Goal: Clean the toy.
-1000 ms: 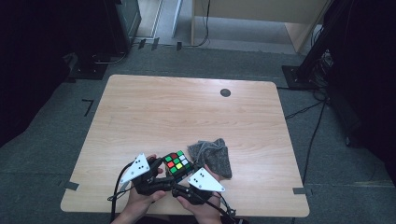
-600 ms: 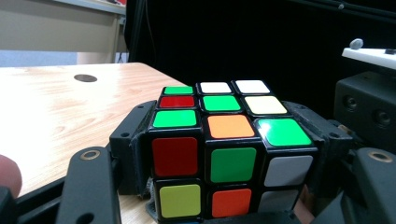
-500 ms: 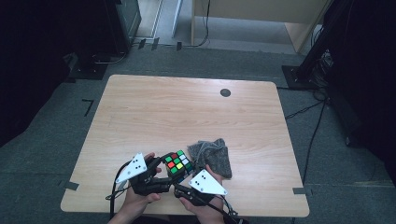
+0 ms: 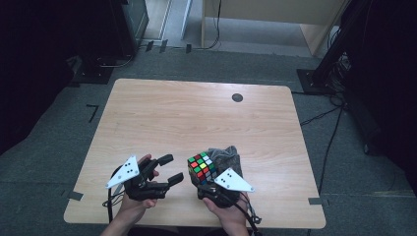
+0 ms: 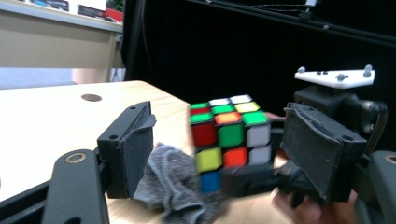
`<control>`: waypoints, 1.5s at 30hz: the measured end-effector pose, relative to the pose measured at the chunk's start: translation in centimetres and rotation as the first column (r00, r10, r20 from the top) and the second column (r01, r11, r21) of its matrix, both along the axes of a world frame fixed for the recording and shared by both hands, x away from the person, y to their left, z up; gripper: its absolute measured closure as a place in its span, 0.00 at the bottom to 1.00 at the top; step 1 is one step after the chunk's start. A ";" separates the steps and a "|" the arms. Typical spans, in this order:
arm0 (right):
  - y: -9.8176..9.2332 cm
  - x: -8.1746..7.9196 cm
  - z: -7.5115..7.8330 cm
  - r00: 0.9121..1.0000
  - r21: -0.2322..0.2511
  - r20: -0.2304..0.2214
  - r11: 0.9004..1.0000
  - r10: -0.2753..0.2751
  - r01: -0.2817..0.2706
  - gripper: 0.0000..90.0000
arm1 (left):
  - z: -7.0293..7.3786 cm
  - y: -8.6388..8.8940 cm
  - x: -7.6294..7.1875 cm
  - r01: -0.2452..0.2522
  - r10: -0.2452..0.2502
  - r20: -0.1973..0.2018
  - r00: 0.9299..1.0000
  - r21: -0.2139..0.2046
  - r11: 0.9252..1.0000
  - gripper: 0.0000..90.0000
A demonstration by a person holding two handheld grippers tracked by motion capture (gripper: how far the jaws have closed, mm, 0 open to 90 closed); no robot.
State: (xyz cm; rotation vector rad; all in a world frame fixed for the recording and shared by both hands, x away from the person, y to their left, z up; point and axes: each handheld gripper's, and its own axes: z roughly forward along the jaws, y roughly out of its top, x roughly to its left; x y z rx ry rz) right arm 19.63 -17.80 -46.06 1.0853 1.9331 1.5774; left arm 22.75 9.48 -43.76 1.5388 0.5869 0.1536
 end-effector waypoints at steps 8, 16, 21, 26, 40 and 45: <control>-2.0 0.5 1.9 0.994 0.082 -0.053 0.992 0.098 -0.093 0.37 | -2.5 -0.2 0.6 -0.038 0.009 0.124 0.992 0.233 0.972 0.29; -1.2 0.5 2.3 0.956 0.154 -0.187 0.968 0.225 -0.197 0.37 | -3.4 -2.3 -0.8 -0.039 -0.056 0.266 0.962 0.340 0.940 0.28; -0.3 0.5 2.1 0.932 0.159 -0.257 0.963 0.254 -0.218 0.37 | -3.7 -3.1 -1.6 -0.075 -0.064 0.334 0.940 0.387 0.919 0.28; 0.1 0.8 1.8 0.907 0.166 -0.328 0.961 0.265 -0.221 0.37 | -3.8 -3.4 -2.1 -0.106 -0.064 0.390 0.919 0.399 0.911 0.28; 0.4 1.9 0.9 0.811 0.190 -0.470 0.938 0.347 -0.291 0.36 | -4.3 -4.3 -3.1 -0.121 -0.126 0.476 0.871 0.455 0.882 0.34; -0.6 2.4 1.3 0.818 0.232 -0.465 0.938 0.340 -0.258 0.24 | -4.1 -4.0 -2.8 -0.121 -0.106 0.455 0.884 0.442 0.889 0.38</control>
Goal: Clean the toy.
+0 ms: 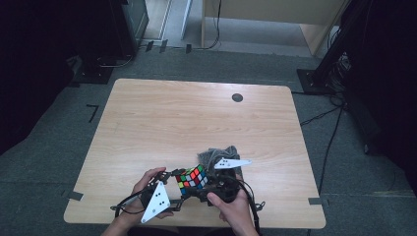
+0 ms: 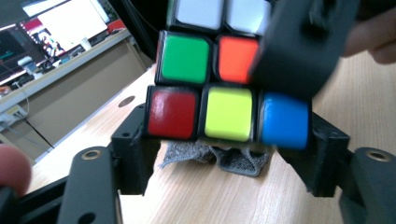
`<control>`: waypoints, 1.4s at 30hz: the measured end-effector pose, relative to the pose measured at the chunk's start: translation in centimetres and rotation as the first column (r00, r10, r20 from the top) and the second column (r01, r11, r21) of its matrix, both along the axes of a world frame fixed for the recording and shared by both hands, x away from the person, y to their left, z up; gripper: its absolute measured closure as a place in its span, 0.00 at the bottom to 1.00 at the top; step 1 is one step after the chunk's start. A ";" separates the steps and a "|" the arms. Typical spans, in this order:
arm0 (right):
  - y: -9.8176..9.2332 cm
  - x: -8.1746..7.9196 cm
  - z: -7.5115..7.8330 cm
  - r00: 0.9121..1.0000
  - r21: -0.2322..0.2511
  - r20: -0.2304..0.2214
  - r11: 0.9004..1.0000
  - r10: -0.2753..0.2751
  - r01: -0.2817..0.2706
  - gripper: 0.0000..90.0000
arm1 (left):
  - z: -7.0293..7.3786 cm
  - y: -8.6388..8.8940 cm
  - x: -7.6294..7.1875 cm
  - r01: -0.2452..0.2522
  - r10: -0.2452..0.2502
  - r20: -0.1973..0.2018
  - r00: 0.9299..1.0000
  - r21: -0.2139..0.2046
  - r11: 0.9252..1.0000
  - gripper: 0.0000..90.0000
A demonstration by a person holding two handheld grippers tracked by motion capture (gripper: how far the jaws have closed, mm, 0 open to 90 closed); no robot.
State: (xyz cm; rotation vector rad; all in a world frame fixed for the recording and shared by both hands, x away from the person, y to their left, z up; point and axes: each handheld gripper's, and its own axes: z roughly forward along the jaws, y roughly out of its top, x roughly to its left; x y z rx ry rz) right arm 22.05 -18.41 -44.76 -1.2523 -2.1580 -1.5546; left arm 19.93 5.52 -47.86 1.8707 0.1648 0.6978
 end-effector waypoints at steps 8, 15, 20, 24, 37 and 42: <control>-0.3 0.4 -0.3 0.996 0.071 -0.086 0.997 0.007 0.000 0.34 | 0.0 -0.5 -0.2 0.023 -0.023 -0.009 1.000 0.004 1.000 0.38; -0.2 0.1 -0.1 0.996 0.063 -0.087 0.997 -0.029 0.035 0.37 | -0.1 -0.2 0.4 0.029 -0.031 -0.076 0.997 -0.024 0.999 0.37; -0.5 0.1 -0.1 0.995 0.068 -0.088 0.996 -0.053 0.059 0.37 | 0.0 -0.1 0.5 0.019 -0.021 -0.084 0.996 -0.025 1.000 0.33; -0.3 0.1 -0.3 0.994 0.071 -0.101 0.996 -0.047 0.055 0.37 | 0.1 -0.5 0.2 0.026 -0.029 -0.080 0.996 -0.041 0.999 0.32; -0.3 0.3 -0.5 0.993 0.089 -0.114 0.995 -0.034 0.045 0.33 | 0.4 0.1 0.4 0.040 -0.042 -0.069 0.997 -0.034 0.999 0.37; 0.0 0.1 -0.9 0.990 0.111 -0.130 0.991 -0.056 0.071 0.35 | 0.3 -0.3 0.0 0.050 -0.050 -0.050 0.997 -0.003 0.999 0.37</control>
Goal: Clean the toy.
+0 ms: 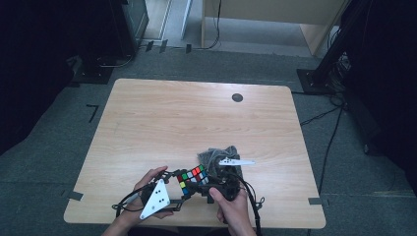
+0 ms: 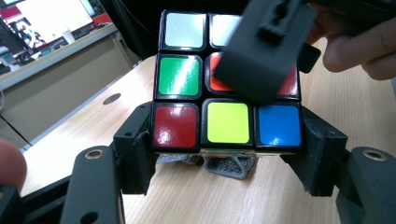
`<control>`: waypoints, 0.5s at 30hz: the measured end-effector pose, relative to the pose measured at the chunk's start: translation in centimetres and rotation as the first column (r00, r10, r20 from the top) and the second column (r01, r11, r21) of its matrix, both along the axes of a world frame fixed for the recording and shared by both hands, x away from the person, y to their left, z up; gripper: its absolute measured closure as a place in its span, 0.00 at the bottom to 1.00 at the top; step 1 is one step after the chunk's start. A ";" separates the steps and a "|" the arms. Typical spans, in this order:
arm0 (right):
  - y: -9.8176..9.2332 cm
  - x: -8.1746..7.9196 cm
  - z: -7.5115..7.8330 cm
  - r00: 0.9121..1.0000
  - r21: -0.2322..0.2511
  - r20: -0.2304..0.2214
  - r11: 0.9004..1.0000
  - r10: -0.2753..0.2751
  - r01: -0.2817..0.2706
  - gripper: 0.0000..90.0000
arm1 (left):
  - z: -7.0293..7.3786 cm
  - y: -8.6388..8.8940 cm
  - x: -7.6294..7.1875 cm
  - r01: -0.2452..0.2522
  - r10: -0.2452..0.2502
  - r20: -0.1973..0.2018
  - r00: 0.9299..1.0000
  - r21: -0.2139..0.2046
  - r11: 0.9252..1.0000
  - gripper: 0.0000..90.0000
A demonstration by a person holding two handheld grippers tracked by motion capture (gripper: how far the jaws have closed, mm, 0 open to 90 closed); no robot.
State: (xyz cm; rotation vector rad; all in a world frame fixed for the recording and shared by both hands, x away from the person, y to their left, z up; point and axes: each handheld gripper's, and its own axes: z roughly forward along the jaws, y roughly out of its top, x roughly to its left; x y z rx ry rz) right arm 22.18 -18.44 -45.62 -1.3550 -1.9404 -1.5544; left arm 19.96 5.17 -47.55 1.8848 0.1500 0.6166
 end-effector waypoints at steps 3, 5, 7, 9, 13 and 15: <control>-0.1 -0.1 0.0 1.000 0.006 0.007 1.000 -0.013 0.013 0.37 | 0.1 0.0 0.1 0.000 -0.001 -0.016 1.000 -0.014 1.000 0.37; 0.0 -0.4 0.2 0.999 -0.003 0.014 1.000 -0.030 0.030 0.38 | 0.1 0.0 0.1 -0.005 0.005 -0.021 1.000 -0.023 1.000 0.37; 0.2 -0.5 0.3 0.999 -0.011 0.023 0.999 -0.041 0.041 0.38 | 0.0 -0.1 0.1 -0.015 0.014 -0.028 1.000 -0.024 1.000 0.35; 0.2 -0.5 0.1 0.999 -0.003 0.011 0.999 -0.043 0.043 0.38 | 0.0 -0.1 0.1 -0.013 0.012 -0.036 0.999 -0.022 1.000 0.36; 0.1 -0.1 -0.2 1.000 0.012 -0.008 1.000 -0.010 0.010 0.37 | 0.1 0.0 -0.1 -0.012 0.012 -0.018 1.000 0.004 1.000 0.37; 0.0 0.0 -0.2 1.000 0.023 -0.004 1.000 0.003 -0.003 0.37 | 0.3 0.1 -0.1 -0.016 0.015 -0.023 1.000 -0.007 1.000 0.38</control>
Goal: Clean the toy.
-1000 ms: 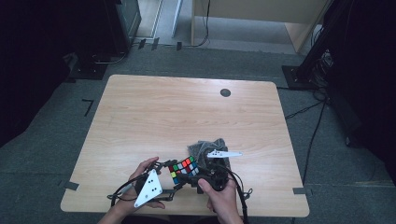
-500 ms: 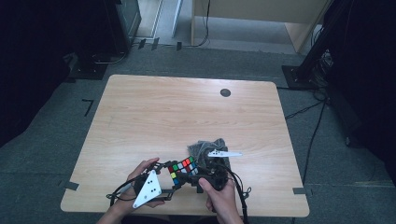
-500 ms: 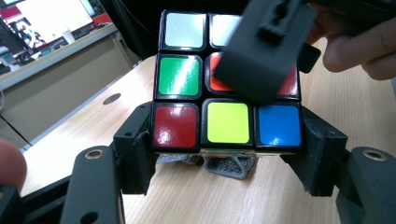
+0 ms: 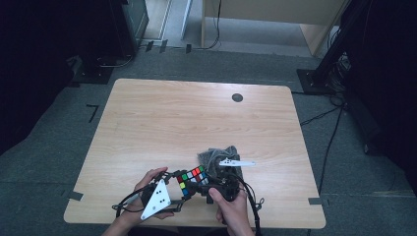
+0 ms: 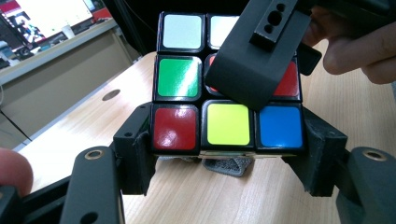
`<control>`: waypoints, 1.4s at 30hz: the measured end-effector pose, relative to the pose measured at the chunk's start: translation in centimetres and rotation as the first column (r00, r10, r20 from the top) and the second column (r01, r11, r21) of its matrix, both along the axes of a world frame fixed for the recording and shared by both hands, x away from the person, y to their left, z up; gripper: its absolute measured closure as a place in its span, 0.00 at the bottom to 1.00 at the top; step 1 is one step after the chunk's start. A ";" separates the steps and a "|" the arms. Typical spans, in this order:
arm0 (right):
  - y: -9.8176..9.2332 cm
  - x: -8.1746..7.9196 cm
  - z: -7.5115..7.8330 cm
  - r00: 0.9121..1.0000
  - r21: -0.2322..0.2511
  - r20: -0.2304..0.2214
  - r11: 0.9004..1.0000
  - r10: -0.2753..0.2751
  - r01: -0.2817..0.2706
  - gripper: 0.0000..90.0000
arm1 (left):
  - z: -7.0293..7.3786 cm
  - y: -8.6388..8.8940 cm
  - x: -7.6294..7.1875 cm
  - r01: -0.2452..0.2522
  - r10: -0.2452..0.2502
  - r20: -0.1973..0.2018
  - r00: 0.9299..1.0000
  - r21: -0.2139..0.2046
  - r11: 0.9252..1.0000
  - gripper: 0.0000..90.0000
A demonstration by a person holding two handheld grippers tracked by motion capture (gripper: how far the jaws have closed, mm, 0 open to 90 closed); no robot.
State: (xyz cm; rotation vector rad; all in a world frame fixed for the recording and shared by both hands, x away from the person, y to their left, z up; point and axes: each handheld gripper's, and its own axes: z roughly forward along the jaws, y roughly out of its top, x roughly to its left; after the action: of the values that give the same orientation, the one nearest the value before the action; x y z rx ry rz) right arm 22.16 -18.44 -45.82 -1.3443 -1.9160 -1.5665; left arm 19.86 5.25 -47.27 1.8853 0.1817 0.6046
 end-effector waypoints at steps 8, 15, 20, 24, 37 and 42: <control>-0.9 0.3 0.5 1.000 0.033 0.024 0.999 0.015 -0.016 0.28 | 0.6 1.0 0.6 -0.039 0.036 -0.066 0.997 -0.048 0.998 0.38; -2.0 0.4 0.8 0.995 0.034 0.097 0.999 0.009 -0.013 0.26 | 0.8 2.1 1.3 -0.070 0.064 -0.095 0.993 -0.066 0.995 0.38; -3.5 0.5 1.2 0.986 0.044 0.160 0.998 -0.051 0.045 0.26 | 0.8 2.9 1.9 -0.108 0.097 -0.122 0.988 -0.085 0.990 0.38; -4.6 0.3 1.7 0.933 -0.146 0.338 0.972 -0.127 0.185 0.24 | 1.0 3.7 2.3 -0.122 0.104 -0.163 0.981 -0.107 0.987 0.38; -3.9 2.0 -4.0 0.914 -0.527 0.379 0.778 -0.144 0.341 0.33 | 0.9 4.0 2.4 -0.132 0.105 -0.207 0.973 -0.119 0.984 0.38; -4.1 2.4 -5.3 0.923 -0.573 0.346 0.742 -0.168 0.350 0.36 | 1.0 3.9 2.3 -0.129 0.102 -0.216 0.971 -0.117 0.985 0.38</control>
State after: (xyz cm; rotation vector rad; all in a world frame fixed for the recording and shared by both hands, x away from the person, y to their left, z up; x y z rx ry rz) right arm 24.61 -22.51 -51.16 -1.7998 -2.6891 -1.3197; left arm 22.18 9.20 -46.25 1.8180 0.4608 0.4598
